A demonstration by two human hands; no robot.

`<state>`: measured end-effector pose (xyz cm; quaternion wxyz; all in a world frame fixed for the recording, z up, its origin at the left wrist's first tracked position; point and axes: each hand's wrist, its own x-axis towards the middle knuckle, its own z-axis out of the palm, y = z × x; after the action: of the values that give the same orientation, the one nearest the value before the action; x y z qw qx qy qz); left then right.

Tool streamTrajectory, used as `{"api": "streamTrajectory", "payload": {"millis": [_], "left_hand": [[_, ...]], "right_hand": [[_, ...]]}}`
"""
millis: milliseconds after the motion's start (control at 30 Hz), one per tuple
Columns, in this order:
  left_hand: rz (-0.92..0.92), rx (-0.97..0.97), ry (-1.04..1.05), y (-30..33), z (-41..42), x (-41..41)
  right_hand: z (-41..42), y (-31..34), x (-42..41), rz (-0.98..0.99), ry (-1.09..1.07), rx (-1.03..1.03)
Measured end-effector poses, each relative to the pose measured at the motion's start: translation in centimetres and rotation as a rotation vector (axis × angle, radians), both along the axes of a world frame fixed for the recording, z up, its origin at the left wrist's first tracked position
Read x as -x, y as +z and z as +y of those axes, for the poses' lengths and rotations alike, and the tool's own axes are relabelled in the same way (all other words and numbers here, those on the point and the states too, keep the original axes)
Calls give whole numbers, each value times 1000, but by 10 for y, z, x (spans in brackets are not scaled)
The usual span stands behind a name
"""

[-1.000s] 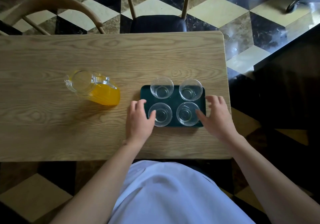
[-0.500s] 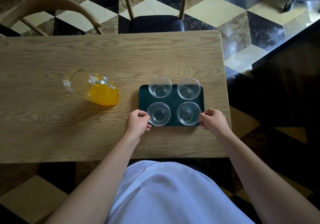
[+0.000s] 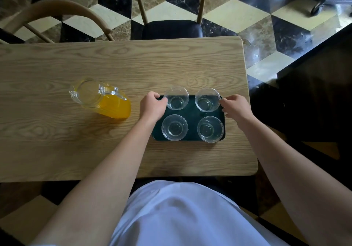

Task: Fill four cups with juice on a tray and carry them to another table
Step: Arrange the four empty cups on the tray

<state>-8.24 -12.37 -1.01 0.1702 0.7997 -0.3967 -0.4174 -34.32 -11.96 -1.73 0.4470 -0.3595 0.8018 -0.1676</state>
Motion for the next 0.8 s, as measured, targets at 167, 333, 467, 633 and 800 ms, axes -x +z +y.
{"api": "streamTrajectory", "payload": {"millis": [167,333,467,633,800], "left_hand": [[32,-78,27,-2,-18,6],[5,-87,20,-11,-17,2],[-5,-78,23,-18,-14,-3],[105,-60,99,-16,-12,-5],[153,-39,135,-17,-13,-4]], "right_hand": [[-18,0,-4,29,42,-87],[-23,-5,-7,2,5,-99],[-27,-8,-8,-6,-13,-69],[-29,-8,-8,16,-5,-53],[-26,-7,-7,16,-18,-53]]}}
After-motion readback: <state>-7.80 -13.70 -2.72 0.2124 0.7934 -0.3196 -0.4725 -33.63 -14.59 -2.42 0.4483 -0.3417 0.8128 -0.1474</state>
